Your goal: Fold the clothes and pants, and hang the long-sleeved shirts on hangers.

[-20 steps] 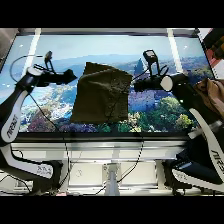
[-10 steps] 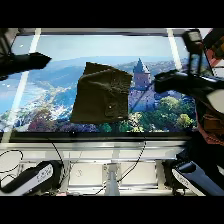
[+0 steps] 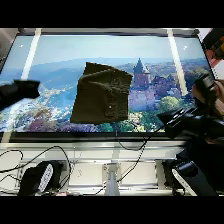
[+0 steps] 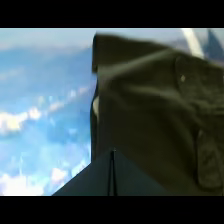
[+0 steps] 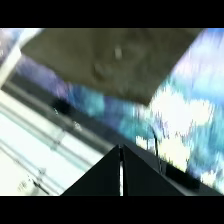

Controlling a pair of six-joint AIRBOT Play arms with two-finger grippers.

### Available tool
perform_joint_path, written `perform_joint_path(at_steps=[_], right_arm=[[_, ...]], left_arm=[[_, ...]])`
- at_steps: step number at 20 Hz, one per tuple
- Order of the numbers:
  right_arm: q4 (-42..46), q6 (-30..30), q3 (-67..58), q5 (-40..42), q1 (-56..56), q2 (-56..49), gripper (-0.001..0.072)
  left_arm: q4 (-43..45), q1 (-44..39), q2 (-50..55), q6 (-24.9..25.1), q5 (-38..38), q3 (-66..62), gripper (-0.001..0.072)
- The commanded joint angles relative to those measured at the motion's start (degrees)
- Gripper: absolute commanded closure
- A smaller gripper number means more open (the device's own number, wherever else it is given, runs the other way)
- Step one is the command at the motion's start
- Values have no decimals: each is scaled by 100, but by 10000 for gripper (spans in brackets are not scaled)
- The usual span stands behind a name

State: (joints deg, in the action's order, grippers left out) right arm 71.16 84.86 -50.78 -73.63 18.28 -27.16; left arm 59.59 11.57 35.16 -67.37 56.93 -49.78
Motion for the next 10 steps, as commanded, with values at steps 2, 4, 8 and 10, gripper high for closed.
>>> perform_joint_path(at_steps=[2, 4, 8, 10], right_arm=[[4, 621, 1178, 914, -2, -109, 609], [9, 682, 1335, 1285, -4, -560, 414], [-50, 603, 1340, 1572, -4, -1945, 338], [-269, 542, 1340, 1755, -11, -2656, 338]], left_arm=[[184, 7, -216, -533, -17, 1187, 223], [168, 7, 26, -728, -42, 1268, 81], [-389, 7, 863, -721, -131, 1268, 63], [-793, 7, 1460, -717, -131, 1266, 48]])
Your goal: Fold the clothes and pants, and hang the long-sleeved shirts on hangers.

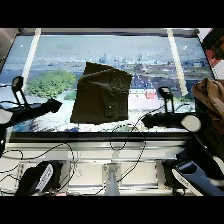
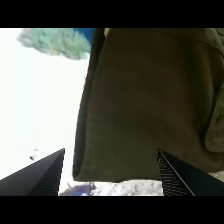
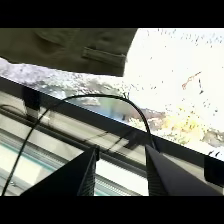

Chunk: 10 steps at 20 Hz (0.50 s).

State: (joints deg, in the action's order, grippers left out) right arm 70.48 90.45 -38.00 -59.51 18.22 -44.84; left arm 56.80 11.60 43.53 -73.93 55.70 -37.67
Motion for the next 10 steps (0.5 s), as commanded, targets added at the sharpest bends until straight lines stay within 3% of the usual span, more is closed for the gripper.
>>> perform_joint_path(at_steps=[1, 6, 10], right_arm=[[-374, -72, 48, 474, -13, -1165, 338], [-2341, -1482, -372, 505, -901, -1847, 338], [-2728, -1663, -374, 107, -2109, -2190, 335]], left_arm=[[-651, 4, 931, -63, -4, 55, -1], [-1545, 4, 2087, 601, 50, 55, 0], [-1698, 4, 2319, 1368, -48, 55, -3]])
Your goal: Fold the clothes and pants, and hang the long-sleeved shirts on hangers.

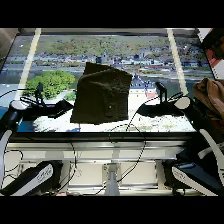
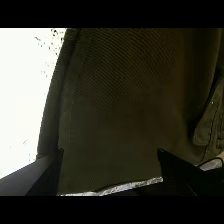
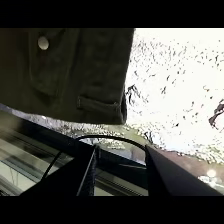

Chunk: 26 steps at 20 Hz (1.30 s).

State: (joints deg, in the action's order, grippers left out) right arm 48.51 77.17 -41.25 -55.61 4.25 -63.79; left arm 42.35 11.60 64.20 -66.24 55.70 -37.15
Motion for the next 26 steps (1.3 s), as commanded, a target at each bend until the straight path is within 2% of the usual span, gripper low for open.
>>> perform_joint_path(at_steps=[1, 2, 4, 8, 18, 26], right_arm=[[-522, -337, -48, -437, -887, -396, 272], [-518, -343, -48, -516, -990, -483, 249], [-522, -426, -48, -531, -964, -601, 249], [-485, -745, -48, -420, -691, -748, 219], [-588, -741, -15, 481, 437, -1067, 192], [-629, -739, -31, 811, 431, -1054, 192]], left_arm=[[-256, 4, 267, 719, -103, 2, -2], [-254, 4, 291, 717, -107, 2, -2], [-136, 4, 332, 715, -76, 2, -2], [763, 4, 332, 710, -76, 2, -2], [748, 4, 807, 715, 374, 2, 0], [688, 4, 1268, 715, 374, 2, 0]])
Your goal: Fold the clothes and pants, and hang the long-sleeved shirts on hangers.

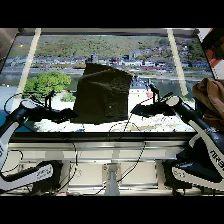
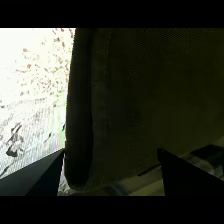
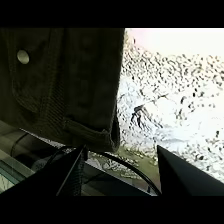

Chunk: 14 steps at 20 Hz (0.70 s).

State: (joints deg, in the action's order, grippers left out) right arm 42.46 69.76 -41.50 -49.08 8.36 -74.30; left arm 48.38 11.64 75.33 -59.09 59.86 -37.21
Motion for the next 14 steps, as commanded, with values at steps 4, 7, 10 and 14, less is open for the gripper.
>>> perform_joint_path(at_steps=[4, 7, 10, 14], right_arm=[[-35, 4, -7, 238, 22, -2, 192], [-72, 339, -4, 219, 24, -4, 193], [-175, 675, 9, 219, 24, -7, 193], [-474, 776, 13, 221, 138, -284, 193]], left_arm=[[-101, -7, 302, 2, 186, 9, 2], [-372, -4, 343, 57, 227, 9, 13], [-739, -7, 343, 452, 227, 9, 108], [-949, -7, 343, 560, 212, 9, 108]])
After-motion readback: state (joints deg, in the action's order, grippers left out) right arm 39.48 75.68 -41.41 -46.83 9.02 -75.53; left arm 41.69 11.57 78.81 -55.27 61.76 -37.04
